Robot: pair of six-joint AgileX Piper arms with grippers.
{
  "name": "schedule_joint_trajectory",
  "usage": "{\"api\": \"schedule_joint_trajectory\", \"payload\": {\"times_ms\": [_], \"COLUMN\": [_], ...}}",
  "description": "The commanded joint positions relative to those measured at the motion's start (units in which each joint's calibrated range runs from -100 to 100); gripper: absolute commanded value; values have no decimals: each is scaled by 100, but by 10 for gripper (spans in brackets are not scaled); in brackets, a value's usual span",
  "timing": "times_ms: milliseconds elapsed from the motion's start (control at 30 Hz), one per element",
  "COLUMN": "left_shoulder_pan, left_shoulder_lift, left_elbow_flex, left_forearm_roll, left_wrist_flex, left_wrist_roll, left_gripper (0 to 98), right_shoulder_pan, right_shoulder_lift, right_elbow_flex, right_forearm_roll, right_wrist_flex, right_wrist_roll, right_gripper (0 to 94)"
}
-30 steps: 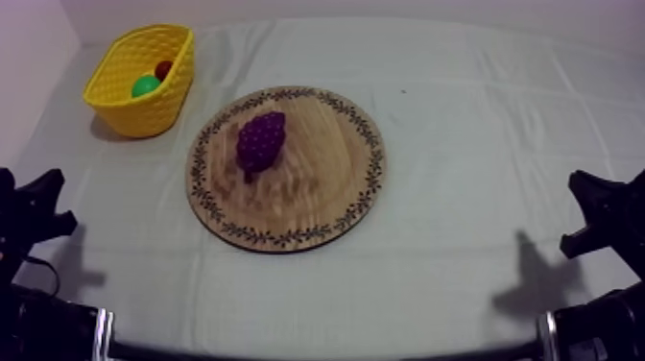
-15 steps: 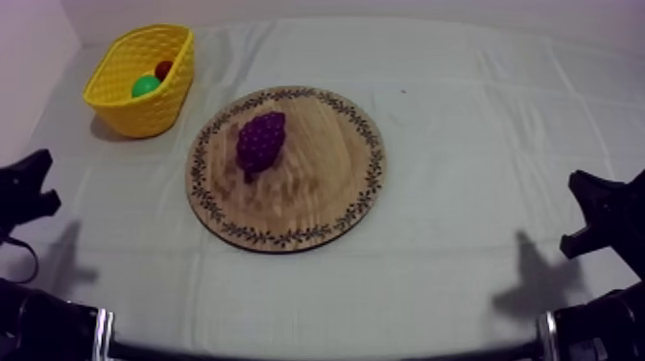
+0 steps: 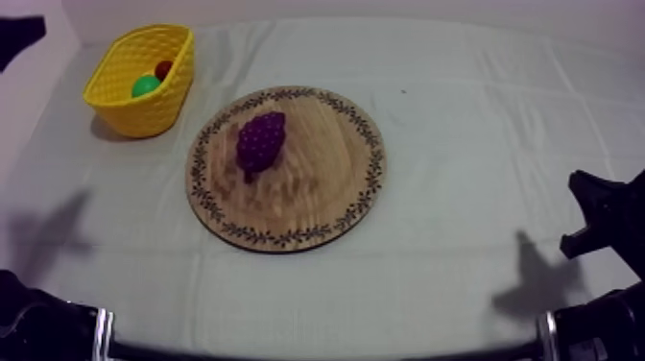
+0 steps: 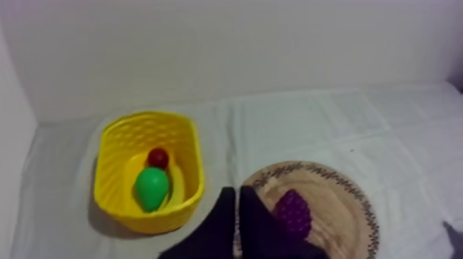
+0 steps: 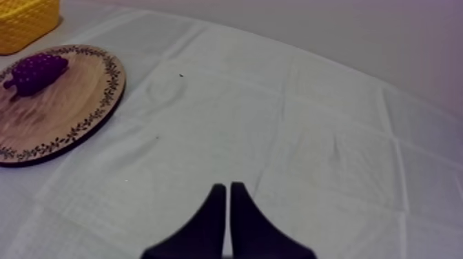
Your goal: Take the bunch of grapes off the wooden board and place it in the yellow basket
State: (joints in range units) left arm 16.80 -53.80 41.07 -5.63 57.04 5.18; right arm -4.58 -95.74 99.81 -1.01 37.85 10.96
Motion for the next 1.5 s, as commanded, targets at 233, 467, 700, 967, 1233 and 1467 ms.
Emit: {"api": "schedule_joint_trajectory", "payload": {"times_ms": [233,467,700,967,1233,1467], "left_shoulder_pan": [928,1229,1332,1261,1169,1131], "left_shoulder_lift": [2175,3426,4837,6210,7053,7590], "left_elbow_flex": [-1407,-2048,-2786,-3376,-3683,-3713], "left_forearm_roll": [-375,-511,-497,-272,-93,-28], "left_wrist_flex": [608,929,1211,1447,2003,2066], "left_wrist_roll": [378,585,695,658,713,712], "left_gripper": [0,0,0,274,857,948], "right_shoulder_pan": [-2,-2,-2,-2,-2,-2], "right_shoulder_lift": [-1,-1,-1,-1,-1,-1], "right_elbow_flex": [-3,-3,-3,-3,-3,-3], "right_forearm_roll": [1,1,1,1,1,1], "right_wrist_flex": [-3,-3,-3,-3,-3,-3], "right_wrist_roll": [-4,0,0,0,0,0], "right_gripper": [4,4,4,4,4,4]}}
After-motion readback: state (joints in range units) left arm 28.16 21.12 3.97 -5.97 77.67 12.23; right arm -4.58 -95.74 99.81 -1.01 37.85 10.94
